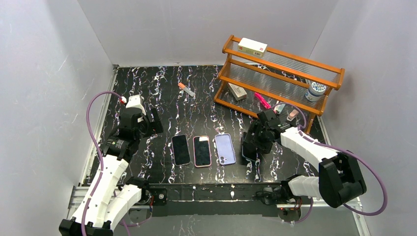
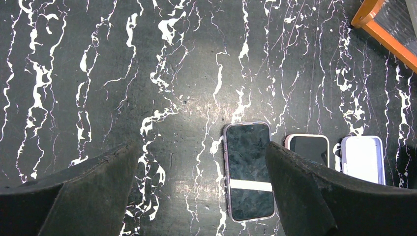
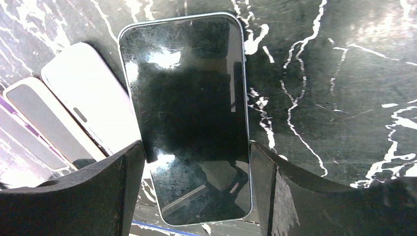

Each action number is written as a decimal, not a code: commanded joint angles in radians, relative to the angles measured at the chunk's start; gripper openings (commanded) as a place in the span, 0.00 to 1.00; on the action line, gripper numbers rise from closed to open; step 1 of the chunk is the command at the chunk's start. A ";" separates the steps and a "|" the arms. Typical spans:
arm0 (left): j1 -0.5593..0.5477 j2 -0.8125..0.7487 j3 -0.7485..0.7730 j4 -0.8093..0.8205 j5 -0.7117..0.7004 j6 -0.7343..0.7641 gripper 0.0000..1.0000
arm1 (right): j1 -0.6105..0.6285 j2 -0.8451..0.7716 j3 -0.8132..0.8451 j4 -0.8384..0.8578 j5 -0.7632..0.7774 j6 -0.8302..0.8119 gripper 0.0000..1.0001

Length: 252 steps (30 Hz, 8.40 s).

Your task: Put the phone into the phone case

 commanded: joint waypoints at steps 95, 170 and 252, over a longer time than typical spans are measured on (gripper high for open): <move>-0.001 0.091 0.081 0.014 0.396 -0.091 0.96 | 0.396 -0.003 0.078 0.326 0.082 -0.159 0.85; -0.694 0.787 -0.024 0.623 0.129 -0.498 0.65 | -0.031 0.018 -0.290 0.635 -0.467 -0.025 0.35; -0.692 0.871 -0.207 0.920 0.341 -0.616 0.30 | -0.037 0.073 -0.420 1.285 -0.756 0.300 0.73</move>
